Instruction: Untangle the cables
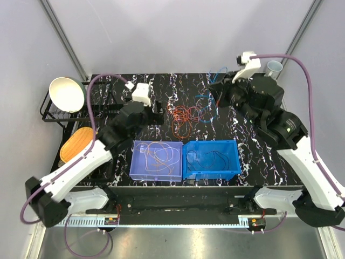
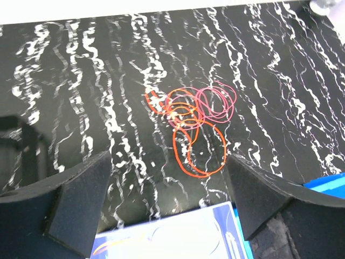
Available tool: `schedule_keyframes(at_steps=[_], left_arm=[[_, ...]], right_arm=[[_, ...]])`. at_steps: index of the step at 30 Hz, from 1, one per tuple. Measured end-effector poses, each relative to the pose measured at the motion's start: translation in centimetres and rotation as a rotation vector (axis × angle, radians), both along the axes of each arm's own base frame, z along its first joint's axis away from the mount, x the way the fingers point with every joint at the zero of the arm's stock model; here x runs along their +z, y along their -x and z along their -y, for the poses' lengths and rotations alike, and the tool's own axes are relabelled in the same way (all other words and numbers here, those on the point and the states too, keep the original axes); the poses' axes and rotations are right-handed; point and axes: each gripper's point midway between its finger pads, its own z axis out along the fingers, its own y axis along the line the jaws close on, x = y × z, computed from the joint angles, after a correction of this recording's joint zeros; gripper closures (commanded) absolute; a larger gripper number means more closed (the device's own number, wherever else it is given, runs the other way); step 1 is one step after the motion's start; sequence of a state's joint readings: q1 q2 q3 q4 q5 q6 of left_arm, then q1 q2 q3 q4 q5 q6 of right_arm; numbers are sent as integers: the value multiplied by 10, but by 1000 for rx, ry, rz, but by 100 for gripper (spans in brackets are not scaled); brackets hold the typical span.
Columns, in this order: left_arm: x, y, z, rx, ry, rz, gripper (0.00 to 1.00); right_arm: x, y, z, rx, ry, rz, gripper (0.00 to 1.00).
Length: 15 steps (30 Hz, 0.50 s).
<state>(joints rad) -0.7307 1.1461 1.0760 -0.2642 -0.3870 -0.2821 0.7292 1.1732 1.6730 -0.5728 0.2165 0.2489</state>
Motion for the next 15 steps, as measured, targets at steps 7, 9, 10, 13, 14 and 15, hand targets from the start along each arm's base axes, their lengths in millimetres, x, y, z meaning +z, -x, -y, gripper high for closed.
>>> schedule_keyframes(at_steps=[7, 9, 10, 13, 14, 15], left_arm=[[2, 31, -37, 55, 18, -13, 6], [1, 40, -47, 69, 21, -19, 5], [1, 45, -52, 76, 24, -21, 5], [-1, 61, -69, 97, 36, -23, 5], [-2, 66, -74, 103, 40, -24, 4], [-3, 70, -79, 109, 44, -25, 4]], right_arm=[[-63, 23, 7, 39, 61, -171, 100], [-76, 30, 7, 54, 64, -212, 100], [-84, 34, 7, 64, 65, -235, 100], [-108, 48, 6, 96, 63, -308, 100], [-117, 53, 6, 109, 56, -336, 100], [-125, 57, 6, 113, 55, -358, 100]])
